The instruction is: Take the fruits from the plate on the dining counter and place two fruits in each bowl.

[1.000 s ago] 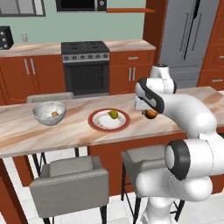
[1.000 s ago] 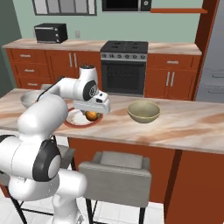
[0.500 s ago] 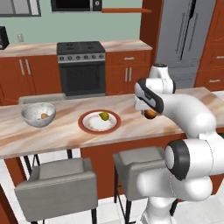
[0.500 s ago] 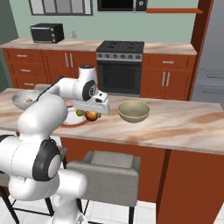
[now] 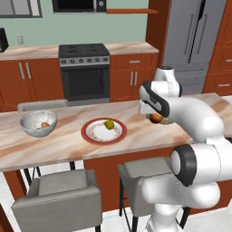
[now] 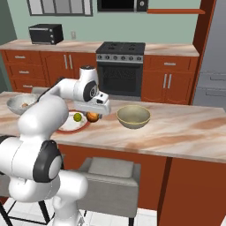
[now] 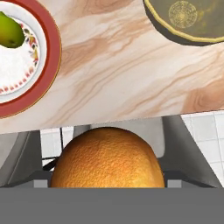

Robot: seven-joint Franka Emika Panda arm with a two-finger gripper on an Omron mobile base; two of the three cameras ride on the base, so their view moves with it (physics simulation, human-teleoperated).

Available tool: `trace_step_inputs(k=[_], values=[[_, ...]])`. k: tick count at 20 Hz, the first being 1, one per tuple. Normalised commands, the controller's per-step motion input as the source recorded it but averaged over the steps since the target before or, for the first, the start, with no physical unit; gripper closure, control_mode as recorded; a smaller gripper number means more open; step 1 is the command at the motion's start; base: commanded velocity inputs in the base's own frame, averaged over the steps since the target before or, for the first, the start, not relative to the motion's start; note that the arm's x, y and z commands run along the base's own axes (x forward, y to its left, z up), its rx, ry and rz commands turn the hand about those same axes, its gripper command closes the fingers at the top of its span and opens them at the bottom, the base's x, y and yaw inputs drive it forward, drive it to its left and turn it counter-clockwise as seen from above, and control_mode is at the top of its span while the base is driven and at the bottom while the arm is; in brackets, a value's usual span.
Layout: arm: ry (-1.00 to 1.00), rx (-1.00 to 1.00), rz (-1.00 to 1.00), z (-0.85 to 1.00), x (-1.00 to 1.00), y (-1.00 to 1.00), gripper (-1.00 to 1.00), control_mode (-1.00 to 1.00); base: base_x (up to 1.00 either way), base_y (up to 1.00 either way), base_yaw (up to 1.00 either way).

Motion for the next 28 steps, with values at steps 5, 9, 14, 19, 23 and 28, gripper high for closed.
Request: trace_step_inputs(k=[5,9,14,19,23,28], values=[[0.0,0.0,0.0,0.0,0.53,0.0,1.0,-1.0,0.25,0.0,0.0],[0.03,0.01,0.0,-0.02,1.0,-0.15,1.0,-1.0,0.0,0.0,0.0],[0.17,0.0,-0.03,-0.04,0.99,-0.41,1.0,-1.0,0.0,0.0,0.0],[0.22,0.01,-0.05,0.0,0.77,-0.45,1.0,-1.0,0.0,0.0,0.0],[0.18,0.09,-0.02,-0.12,0.47,-0.64,1.0,-1.0,0.0,0.0,0.0],[0.05,0.06,0.0,-0.57,0.39,-0.61,1.0,-1.0,0.0,0.0,0.0]])
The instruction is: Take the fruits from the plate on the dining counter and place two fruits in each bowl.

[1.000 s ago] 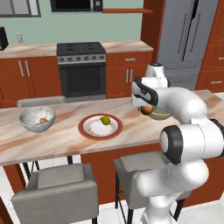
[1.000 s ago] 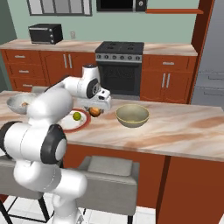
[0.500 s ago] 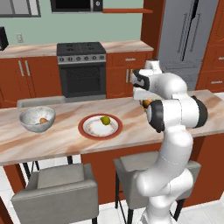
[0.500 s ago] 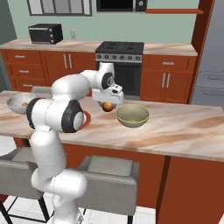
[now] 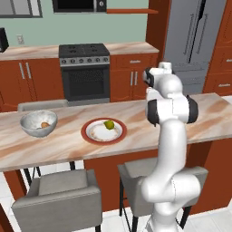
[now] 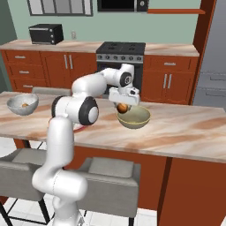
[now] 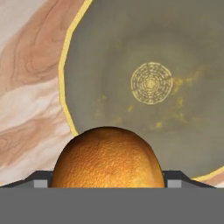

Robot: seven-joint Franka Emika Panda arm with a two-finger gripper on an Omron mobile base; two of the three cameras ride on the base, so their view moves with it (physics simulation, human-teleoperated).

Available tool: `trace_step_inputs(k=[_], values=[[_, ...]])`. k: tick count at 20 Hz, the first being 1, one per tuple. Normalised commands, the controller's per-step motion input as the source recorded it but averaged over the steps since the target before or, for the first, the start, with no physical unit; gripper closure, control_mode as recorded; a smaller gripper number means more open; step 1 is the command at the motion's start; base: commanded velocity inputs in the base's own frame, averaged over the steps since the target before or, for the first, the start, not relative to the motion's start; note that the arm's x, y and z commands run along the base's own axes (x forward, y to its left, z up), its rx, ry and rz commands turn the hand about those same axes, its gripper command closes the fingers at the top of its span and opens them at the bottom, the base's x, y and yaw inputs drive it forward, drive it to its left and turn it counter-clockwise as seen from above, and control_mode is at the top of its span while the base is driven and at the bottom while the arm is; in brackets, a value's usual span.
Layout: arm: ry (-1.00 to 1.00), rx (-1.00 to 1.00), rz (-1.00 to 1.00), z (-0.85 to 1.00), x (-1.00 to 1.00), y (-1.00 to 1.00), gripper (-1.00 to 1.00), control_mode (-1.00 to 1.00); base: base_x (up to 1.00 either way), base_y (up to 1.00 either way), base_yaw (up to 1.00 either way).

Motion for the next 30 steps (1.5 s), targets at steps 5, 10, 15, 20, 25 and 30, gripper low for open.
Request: trace_step_inputs(k=[5,10,15,20,25,30], values=[[0.01,0.0,0.0,-0.64,0.22,-0.13,1.0,-1.0,0.0,0.0,0.0],[-0.1,0.0,0.0,-0.38,-0.06,-0.02,1.0,-1.0,0.0,0.0,0.0],[-0.12,0.0,0.0,-0.38,-0.24,0.0,1.0,-1.0,0.0,0.0,0.0],[0.0,0.0,0.0,-0.31,-0.11,0.0,-1.0,-1.0,0.0,0.0,0.0],[0.0,0.0,0.0,-0.01,-0.02,0.0,-1.0,-1.0,0.0,0.0,0.0],[0.0,0.0,0.0,0.0,0.12,-0.01,-1.0,-1.0,0.0,0.0,0.0]])
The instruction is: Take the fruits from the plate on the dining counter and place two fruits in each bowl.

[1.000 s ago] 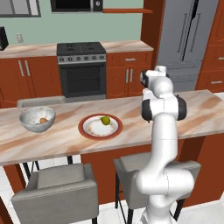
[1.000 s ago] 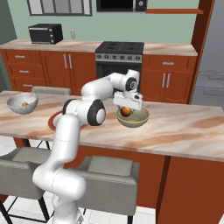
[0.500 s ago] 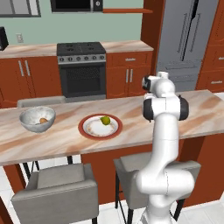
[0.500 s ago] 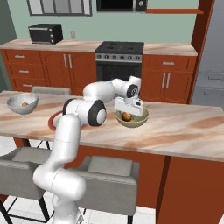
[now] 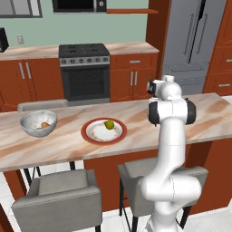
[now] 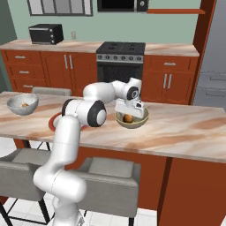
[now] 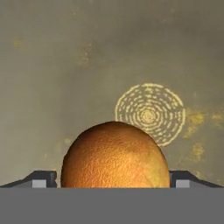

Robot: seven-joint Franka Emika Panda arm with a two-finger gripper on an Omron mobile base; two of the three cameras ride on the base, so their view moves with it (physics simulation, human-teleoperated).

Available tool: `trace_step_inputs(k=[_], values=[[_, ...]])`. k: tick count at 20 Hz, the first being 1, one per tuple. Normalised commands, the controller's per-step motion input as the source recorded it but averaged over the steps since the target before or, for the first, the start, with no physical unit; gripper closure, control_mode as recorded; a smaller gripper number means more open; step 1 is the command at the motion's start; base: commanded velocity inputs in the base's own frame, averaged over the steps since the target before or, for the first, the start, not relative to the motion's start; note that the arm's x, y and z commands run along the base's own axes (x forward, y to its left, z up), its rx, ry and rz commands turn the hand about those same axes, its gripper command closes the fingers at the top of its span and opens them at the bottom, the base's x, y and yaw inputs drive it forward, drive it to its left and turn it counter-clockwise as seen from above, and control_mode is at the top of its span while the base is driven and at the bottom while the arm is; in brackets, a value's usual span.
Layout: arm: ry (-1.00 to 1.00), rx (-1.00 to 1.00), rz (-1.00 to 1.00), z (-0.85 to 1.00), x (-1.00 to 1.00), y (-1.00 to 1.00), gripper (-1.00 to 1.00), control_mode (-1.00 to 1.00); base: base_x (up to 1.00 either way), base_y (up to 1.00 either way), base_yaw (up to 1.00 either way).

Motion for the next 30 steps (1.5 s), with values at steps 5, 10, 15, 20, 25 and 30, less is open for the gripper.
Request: trace_step_inputs(k=[5,10,15,20,25,30], values=[[-0.01,0.0,0.0,0.26,0.11,0.0,-1.0,-1.0,0.0,0.0,0.0],[-0.16,0.0,-0.01,0.79,-0.07,0.0,-1.0,-1.0,0.0,0.0,0.0],[-0.28,-0.01,0.0,0.3,-0.85,0.32,-1.0,-1.0,0.0,0.0,0.0],[-0.34,-0.08,0.0,-0.05,-1.0,0.96,-1.0,-1.0,0.0,0.0,0.0],[-0.46,-0.08,0.04,0.0,-1.0,0.97,-1.0,-1.0,0.0,0.0,0.0],[-0.18,-0.02,0.01,0.3,-0.36,1.0,-1.0,-1.0,0.0,0.0,0.0]])
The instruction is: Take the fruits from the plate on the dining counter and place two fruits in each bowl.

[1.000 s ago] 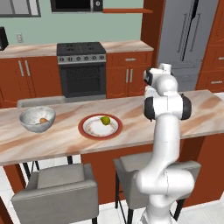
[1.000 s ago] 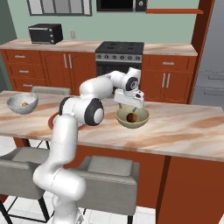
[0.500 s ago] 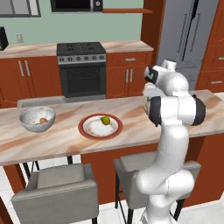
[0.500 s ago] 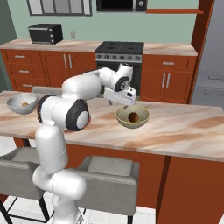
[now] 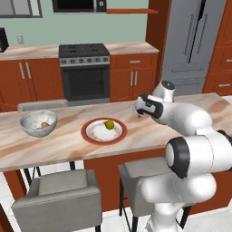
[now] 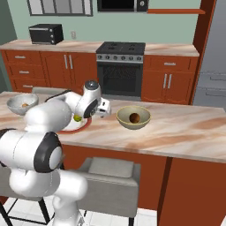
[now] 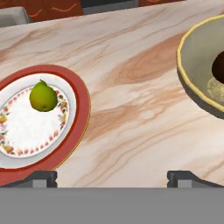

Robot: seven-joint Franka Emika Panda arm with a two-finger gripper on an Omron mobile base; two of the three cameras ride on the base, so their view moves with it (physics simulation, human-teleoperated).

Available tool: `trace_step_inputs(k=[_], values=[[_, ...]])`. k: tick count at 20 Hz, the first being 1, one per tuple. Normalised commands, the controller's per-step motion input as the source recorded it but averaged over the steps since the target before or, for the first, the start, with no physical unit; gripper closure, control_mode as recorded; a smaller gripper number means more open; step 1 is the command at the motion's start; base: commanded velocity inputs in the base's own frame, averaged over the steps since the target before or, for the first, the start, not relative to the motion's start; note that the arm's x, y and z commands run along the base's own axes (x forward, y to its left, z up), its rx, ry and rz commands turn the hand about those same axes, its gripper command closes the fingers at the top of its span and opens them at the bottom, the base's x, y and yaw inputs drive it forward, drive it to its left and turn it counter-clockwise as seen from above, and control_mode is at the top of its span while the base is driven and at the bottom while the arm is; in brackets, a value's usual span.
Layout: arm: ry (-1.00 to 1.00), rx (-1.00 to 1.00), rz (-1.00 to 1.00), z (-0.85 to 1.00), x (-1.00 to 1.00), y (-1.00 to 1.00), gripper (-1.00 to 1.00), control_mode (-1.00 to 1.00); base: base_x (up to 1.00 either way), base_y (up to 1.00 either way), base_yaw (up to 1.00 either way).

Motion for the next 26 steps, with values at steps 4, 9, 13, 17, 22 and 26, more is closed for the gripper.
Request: trace_step_inputs(k=[4,9,13,17,22,26], values=[[0.1,0.0,0.02,0.57,0.0,1.0,-1.0,-1.0,0.0,0.0,0.0],[0.16,0.0,0.01,0.38,0.09,0.65,-1.0,-1.0,0.0,0.0,0.0],[0.09,0.0,0.0,-0.04,0.07,0.18,-1.0,-1.0,0.0,0.0,0.0],[-0.01,0.0,0.0,-0.34,0.12,0.16,-1.0,-1.0,0.0,0.0,0.0],[0.0,-0.01,0.03,-0.53,0.26,0.39,-1.0,-1.0,0.0,0.0,0.0],[0.01,0.0,0.05,-0.33,0.4,0.24,-1.0,-1.0,0.0,0.0,0.0]])
